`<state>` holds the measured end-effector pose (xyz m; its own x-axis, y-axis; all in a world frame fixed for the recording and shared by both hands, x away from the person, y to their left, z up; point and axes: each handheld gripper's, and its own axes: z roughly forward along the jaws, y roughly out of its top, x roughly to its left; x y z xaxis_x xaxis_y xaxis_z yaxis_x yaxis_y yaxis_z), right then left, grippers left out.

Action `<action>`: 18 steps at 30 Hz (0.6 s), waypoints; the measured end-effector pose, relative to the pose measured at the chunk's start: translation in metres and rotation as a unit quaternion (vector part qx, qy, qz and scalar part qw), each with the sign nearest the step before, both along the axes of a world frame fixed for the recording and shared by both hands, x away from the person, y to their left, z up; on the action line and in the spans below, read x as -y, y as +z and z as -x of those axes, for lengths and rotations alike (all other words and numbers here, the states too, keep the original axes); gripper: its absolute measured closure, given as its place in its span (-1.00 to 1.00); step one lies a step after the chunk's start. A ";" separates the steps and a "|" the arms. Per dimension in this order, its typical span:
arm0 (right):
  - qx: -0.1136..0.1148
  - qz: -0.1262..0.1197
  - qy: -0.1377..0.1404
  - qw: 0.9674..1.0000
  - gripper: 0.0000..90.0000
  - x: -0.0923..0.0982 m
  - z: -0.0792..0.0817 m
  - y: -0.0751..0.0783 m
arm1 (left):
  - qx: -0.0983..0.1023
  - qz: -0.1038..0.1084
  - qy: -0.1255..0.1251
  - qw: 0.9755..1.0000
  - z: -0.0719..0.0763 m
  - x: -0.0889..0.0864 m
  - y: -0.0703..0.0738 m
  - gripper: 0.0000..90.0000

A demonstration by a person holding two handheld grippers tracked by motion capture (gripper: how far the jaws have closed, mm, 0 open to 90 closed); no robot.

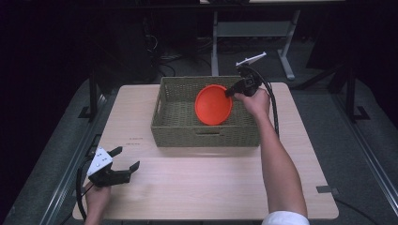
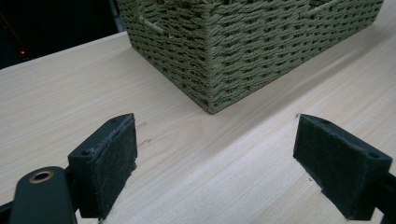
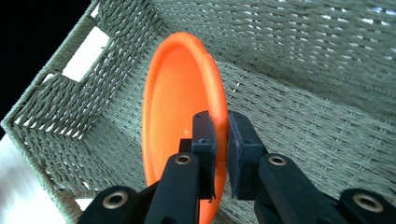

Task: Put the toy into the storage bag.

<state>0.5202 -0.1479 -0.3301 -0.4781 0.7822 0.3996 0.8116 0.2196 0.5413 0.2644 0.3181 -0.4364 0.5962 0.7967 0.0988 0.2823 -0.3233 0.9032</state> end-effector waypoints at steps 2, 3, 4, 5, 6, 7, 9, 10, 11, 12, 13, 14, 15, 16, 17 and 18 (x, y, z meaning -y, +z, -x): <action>-0.002 0.001 -0.004 1.000 0.82 0.002 0.000 -0.004 | -0.002 -0.001 -0.001 1.000 0.000 0.000 0.000 -0.71; -0.004 0.002 -0.005 1.000 0.82 0.003 0.000 -0.006 | -0.002 -0.002 -0.002 1.000 0.000 0.000 0.000 -0.71; -0.008 0.003 -0.006 1.000 0.82 0.003 0.000 -0.008 | 0.001 -0.001 0.000 1.000 0.000 0.001 0.000 -0.71; -0.012 0.005 -0.006 1.000 0.82 0.004 0.000 -0.010 | 0.001 -0.002 0.000 1.000 0.000 0.001 0.000 -0.71; -0.013 0.008 -0.004 1.000 0.82 0.004 0.000 -0.011 | -0.001 -0.001 -0.001 1.000 0.000 0.001 0.000 -0.71; -0.014 0.010 -0.004 1.000 0.82 0.004 0.000 -0.013 | -0.001 0.000 0.000 1.000 0.000 0.001 0.000 -0.71; -0.017 0.009 -0.004 1.000 0.82 0.003 0.000 -0.016 | 0.000 -0.001 0.001 1.000 0.000 0.001 0.000 -0.71; -0.018 0.008 -0.004 1.000 0.82 0.003 0.000 -0.017 | 0.000 0.001 0.002 1.000 -0.001 0.000 0.000 -0.71; -0.022 0.007 -0.005 1.000 0.82 0.003 -0.001 -0.019 | 0.000 0.004 0.003 1.000 -0.001 0.001 0.000 -0.71; -0.024 0.007 -0.003 1.000 0.82 0.003 -0.002 -0.021 | 0.000 0.003 0.003 1.000 -0.001 0.001 0.000 -0.71; -0.026 0.009 -0.003 1.000 0.82 0.002 -0.002 -0.022 | -0.001 0.000 0.002 1.000 -0.001 0.000 0.000 -0.71; -0.027 0.009 -0.002 1.000 0.82 0.001 -0.002 -0.023 | -0.002 0.000 0.002 1.000 -0.001 0.000 0.000 -0.71; -0.028 0.010 0.000 1.000 0.82 0.001 -0.003 -0.025 | -0.001 0.000 0.003 1.000 -0.001 0.000 0.000 -0.71; -0.030 0.010 0.000 0.999 0.82 0.000 -0.003 -0.027 | -0.001 0.001 0.003 1.000 -0.001 0.000 -0.001 -0.71; -0.032 0.008 0.001 0.999 0.82 0.000 -0.004 -0.028 | -0.001 0.002 0.003 1.000 -0.001 0.001 -0.001 -0.71; -0.035 0.007 0.003 0.999 0.82 -0.001 -0.005 -0.031 | -0.001 0.002 0.002 1.000 -0.001 0.001 -0.001 -0.71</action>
